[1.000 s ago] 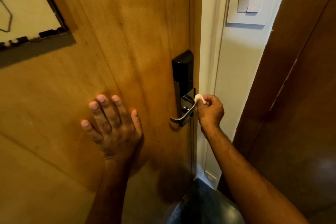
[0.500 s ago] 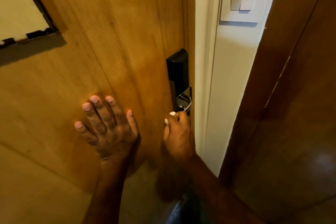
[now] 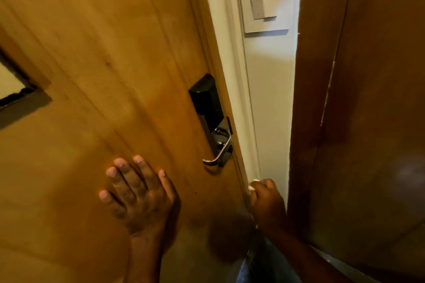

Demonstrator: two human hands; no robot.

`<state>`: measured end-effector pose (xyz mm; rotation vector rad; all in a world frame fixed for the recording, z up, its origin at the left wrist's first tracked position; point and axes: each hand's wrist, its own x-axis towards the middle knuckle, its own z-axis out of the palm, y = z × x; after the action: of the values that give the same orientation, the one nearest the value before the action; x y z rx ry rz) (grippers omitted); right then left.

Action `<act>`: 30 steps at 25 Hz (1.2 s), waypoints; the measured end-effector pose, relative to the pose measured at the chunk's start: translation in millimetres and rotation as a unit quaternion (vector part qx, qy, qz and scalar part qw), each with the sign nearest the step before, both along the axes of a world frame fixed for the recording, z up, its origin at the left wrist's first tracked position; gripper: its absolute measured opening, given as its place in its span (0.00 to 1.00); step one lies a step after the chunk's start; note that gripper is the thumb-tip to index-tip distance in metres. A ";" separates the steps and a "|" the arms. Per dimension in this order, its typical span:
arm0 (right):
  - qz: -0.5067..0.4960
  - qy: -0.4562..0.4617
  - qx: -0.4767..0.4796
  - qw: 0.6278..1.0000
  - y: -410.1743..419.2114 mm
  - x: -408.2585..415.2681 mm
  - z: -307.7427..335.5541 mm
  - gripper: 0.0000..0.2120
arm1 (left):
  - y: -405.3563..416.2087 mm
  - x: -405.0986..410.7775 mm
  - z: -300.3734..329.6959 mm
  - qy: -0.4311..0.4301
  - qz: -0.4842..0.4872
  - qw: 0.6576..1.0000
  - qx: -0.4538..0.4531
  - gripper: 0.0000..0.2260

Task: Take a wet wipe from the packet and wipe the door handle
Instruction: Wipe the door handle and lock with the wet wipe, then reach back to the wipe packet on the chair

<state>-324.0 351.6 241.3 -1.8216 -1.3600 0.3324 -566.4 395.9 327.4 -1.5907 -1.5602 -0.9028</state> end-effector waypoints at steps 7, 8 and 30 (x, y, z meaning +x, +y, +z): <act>-0.128 0.045 0.001 0.991 -48.0 79.3 -5.3 0.11 | -5.1 36.4 -13.7 0.004 0.051 0.988 -0.148 0.36; -0.124 0.037 0.012 0.992 -53.3 90.8 1.2 0.13 | -6.4 54.1 -13.3 -0.015 0.044 0.985 -0.168 0.36; -0.670 0.279 -0.243 0.644 -559.1 351.9 -188.1 0.13 | -342.9 511.6 -234.4 0.383 -0.413 0.632 -0.532 0.38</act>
<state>27.9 -207.5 53.2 -2.3320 0.7420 0.3759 -54.7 53.0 93.0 -3.0613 -0.5592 0.5962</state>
